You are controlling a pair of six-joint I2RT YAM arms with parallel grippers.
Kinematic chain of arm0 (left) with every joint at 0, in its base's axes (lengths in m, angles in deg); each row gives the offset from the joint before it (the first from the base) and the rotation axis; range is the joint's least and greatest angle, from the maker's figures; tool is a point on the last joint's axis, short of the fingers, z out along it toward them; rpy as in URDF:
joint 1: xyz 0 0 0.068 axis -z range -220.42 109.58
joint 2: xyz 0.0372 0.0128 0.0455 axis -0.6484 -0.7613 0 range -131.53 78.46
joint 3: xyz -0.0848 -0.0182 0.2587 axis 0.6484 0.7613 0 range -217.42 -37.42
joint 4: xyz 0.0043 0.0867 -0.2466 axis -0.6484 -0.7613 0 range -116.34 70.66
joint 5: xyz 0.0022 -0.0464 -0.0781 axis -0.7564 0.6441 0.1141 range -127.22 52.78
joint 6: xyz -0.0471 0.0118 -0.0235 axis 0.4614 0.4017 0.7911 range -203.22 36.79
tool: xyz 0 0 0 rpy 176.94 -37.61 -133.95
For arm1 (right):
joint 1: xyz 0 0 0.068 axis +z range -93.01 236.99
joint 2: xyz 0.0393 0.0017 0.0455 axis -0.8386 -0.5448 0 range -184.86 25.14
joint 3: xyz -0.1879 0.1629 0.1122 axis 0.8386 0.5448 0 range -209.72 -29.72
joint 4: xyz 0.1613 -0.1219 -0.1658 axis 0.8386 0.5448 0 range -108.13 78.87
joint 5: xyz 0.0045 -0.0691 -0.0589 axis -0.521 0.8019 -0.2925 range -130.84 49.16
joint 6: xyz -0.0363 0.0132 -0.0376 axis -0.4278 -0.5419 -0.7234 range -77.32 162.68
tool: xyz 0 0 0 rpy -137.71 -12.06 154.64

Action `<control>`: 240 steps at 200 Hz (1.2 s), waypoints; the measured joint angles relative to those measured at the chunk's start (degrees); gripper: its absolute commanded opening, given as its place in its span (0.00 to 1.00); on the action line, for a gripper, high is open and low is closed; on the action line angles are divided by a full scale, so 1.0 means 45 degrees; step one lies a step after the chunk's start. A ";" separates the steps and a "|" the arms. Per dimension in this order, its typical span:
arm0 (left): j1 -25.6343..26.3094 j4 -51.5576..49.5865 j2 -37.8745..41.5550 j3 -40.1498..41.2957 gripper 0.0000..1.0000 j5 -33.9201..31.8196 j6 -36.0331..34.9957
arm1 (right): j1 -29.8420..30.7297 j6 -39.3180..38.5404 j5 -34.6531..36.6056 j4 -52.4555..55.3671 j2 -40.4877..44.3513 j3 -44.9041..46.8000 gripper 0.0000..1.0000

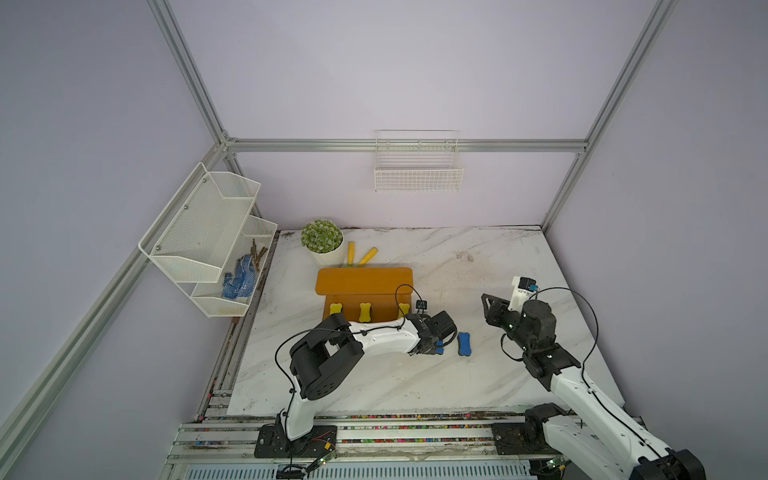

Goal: Remove the whiteboard erasers from the shelf
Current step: Place the whiteboard eraser at the center of the board.

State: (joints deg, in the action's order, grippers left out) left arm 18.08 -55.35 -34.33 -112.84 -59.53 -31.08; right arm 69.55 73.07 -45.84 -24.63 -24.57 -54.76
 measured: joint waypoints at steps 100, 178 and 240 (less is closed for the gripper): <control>-0.0078 -0.0083 -0.0180 -0.0301 0.46 -0.0029 0.0005 | 0.0000 0.0019 -0.0151 -0.0034 -0.0005 0.0000 0.29; -0.0024 -0.0272 0.0000 -0.0413 0.50 0.0000 0.0044 | 0.0000 0.0053 -0.0219 -0.0151 -0.0010 0.0058 0.29; 0.0452 -0.0437 0.1977 -0.0622 0.49 -0.0753 -0.0053 | 0.0000 0.0044 -0.0573 -0.0447 -0.0185 0.0170 0.28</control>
State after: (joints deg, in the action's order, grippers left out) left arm 20.11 -57.32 -25.43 -115.64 -62.92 -31.32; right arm 69.55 73.27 -48.42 -26.64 -25.40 -53.99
